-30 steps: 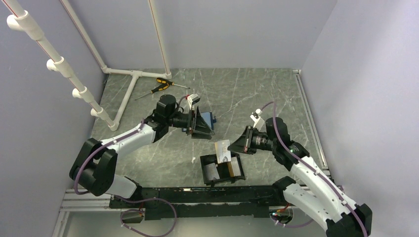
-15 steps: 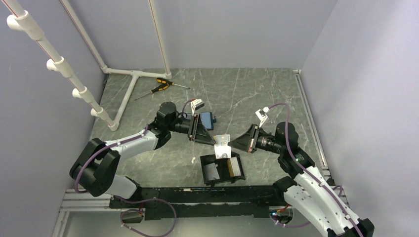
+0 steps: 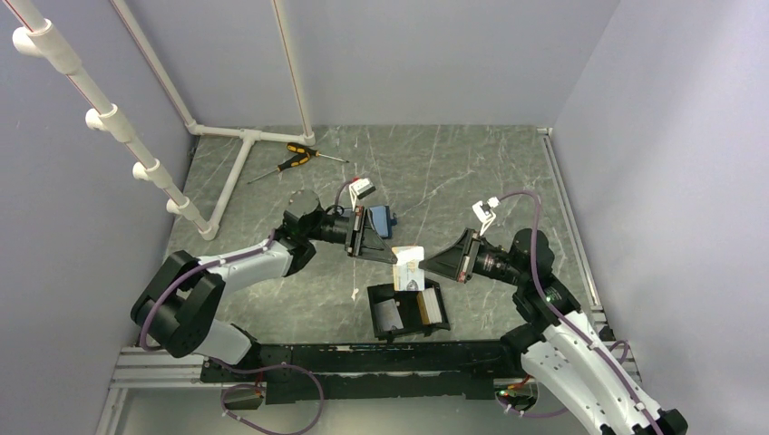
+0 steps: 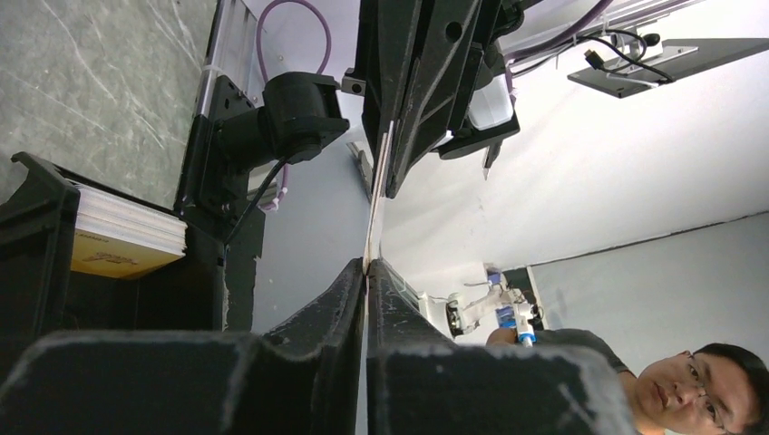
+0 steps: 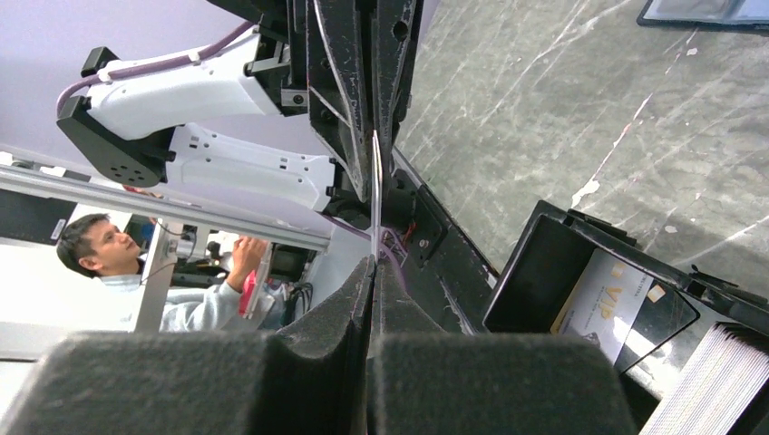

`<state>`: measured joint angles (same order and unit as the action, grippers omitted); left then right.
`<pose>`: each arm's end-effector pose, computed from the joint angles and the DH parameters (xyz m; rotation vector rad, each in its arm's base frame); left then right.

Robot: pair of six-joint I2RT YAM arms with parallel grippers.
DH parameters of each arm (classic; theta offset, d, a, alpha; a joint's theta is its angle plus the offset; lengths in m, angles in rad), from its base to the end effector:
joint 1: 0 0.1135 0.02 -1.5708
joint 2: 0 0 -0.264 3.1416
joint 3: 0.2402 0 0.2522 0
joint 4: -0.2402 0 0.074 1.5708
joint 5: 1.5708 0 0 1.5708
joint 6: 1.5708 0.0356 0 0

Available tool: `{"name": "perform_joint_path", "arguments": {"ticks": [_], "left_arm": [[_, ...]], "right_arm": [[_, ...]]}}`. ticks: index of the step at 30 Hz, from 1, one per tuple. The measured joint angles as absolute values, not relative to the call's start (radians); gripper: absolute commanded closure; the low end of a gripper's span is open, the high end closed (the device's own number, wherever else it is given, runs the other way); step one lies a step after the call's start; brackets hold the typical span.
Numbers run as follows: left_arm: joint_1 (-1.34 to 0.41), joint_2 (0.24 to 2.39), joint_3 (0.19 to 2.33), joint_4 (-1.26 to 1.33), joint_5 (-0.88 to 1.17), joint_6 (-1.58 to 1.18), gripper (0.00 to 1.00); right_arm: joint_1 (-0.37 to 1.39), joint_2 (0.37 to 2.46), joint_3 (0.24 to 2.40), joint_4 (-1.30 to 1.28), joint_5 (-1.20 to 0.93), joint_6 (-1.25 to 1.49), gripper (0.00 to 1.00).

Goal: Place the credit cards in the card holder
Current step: Place the credit card in the storage box.

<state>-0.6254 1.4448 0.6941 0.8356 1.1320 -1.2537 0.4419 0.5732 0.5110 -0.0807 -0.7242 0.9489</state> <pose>0.2208 -0.1992 0.2597 0.5979 1.9963 -2.1490 0.1219 0.0838 0.2870 -0.1256 1.9719 1.5882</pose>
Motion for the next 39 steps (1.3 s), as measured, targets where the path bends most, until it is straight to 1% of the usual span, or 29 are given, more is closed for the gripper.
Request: {"name": "perform_joint_path", "arguments": {"ticks": [6,11,21,26,29,33,39], "left_arm": [[-0.626,1.430,0.694,0.836,1.134,-1.238,1.00],[-0.628,1.380,0.694,0.725,1.131,-1.157,1.00],[-0.620,1.311,0.696,0.393,1.086,-0.945,1.00],[-0.601,1.272,0.765,0.123,0.995,-0.809,1.00],[-0.583,1.248,0.855,-0.073,0.911,-0.710,1.00],[-0.562,1.210,0.928,-0.227,0.818,-0.629,1.00],[-0.548,1.208,0.948,-0.315,0.763,-0.594,1.00]], "right_arm": [[0.442,0.556,0.495,-0.073,-0.724,0.962,1.00],[0.442,0.530,0.495,-0.085,-0.724,0.959,1.00],[0.441,0.478,0.493,-0.240,-0.685,0.868,1.00],[0.441,0.489,0.494,-0.352,-0.643,0.785,1.00],[0.441,0.516,0.506,-0.419,-0.604,0.732,1.00],[0.441,0.598,0.567,-0.529,-0.543,0.653,1.00],[0.441,0.669,0.620,-0.601,-0.511,0.602,1.00]]}}
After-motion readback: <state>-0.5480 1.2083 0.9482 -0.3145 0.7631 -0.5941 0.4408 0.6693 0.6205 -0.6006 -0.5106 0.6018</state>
